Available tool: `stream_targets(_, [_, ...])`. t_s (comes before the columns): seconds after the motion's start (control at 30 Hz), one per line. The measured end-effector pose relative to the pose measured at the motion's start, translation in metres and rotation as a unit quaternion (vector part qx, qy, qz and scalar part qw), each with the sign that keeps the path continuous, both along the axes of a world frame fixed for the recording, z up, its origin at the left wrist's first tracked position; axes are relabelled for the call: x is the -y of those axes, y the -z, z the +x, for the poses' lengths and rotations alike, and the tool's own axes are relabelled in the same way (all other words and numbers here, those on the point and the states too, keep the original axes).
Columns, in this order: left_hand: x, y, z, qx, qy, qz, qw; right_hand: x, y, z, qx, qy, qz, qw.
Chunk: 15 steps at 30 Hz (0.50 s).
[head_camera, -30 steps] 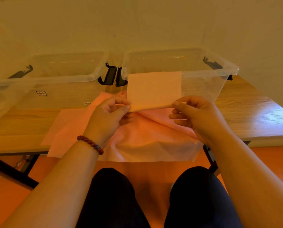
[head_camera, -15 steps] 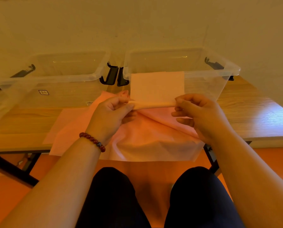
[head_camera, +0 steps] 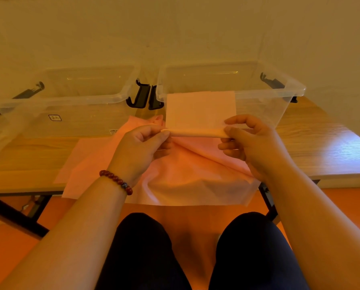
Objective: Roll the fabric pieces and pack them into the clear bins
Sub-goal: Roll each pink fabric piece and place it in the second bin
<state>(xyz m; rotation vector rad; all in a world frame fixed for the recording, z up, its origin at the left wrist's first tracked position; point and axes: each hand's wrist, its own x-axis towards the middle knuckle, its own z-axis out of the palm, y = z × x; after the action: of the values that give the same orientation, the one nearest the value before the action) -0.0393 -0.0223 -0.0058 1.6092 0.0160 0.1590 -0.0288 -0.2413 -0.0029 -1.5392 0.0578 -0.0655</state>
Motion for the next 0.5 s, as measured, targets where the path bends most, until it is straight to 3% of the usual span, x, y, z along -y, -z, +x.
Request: stream_targets(0.5, [0.0105,-0.0001,0.0034,0.02,-0.017,-0.022,0.999,0.0009,-0.0022,-0.0053,0.007,-0.025,-0.013,1.0])
